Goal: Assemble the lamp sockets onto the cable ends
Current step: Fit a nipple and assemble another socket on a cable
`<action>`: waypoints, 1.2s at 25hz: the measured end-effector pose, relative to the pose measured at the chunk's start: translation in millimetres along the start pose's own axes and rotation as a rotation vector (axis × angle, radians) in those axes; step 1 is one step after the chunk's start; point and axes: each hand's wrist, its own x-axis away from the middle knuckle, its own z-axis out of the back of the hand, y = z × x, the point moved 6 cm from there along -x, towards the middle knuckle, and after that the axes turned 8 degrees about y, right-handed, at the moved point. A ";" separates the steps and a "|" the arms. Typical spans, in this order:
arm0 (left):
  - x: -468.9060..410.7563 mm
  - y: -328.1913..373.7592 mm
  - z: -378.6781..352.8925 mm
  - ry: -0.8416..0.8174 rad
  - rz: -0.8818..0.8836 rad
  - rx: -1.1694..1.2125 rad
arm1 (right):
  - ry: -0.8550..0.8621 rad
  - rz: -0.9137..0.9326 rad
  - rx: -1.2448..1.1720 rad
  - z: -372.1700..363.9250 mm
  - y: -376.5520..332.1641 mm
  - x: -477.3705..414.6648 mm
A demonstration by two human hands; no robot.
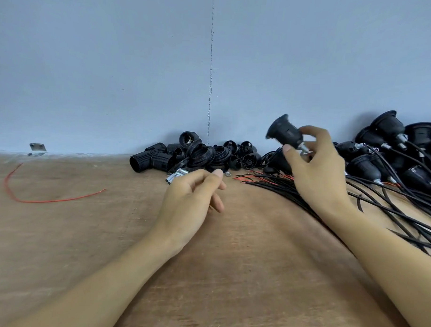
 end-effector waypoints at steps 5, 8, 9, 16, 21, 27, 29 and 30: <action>1.9 -0.7 -4.5 -0.056 -0.045 -0.074 | -0.093 -0.011 0.234 -1.9 27.4 -16.1; 1.9 -2.6 -5.6 -0.065 -0.043 -0.094 | -0.147 0.016 0.315 -7.4 32.5 -15.4; 1.8 -3.6 -5.7 -0.062 -0.034 -0.095 | -0.150 0.016 0.325 -8.2 31.4 -13.8; 4.6 -1.8 -10.3 -0.090 -0.040 -0.238 | -0.250 0.388 0.205 -33.8 -25.5 36.5; -1.8 -5.5 -8.1 -0.002 -0.041 -0.277 | -0.540 0.411 0.167 -72.9 -37.6 69.2; -11.5 -16.1 3.7 0.135 0.044 -0.240 | -0.457 0.219 0.278 -103.9 -25.4 51.4; -13.4 -18.8 7.6 0.169 0.067 -0.228 | -0.371 0.249 0.386 -111.1 -26.1 45.0; -14.1 -19.8 8.8 0.172 0.079 -0.219 | -0.335 0.251 0.454 -113.4 -24.6 41.0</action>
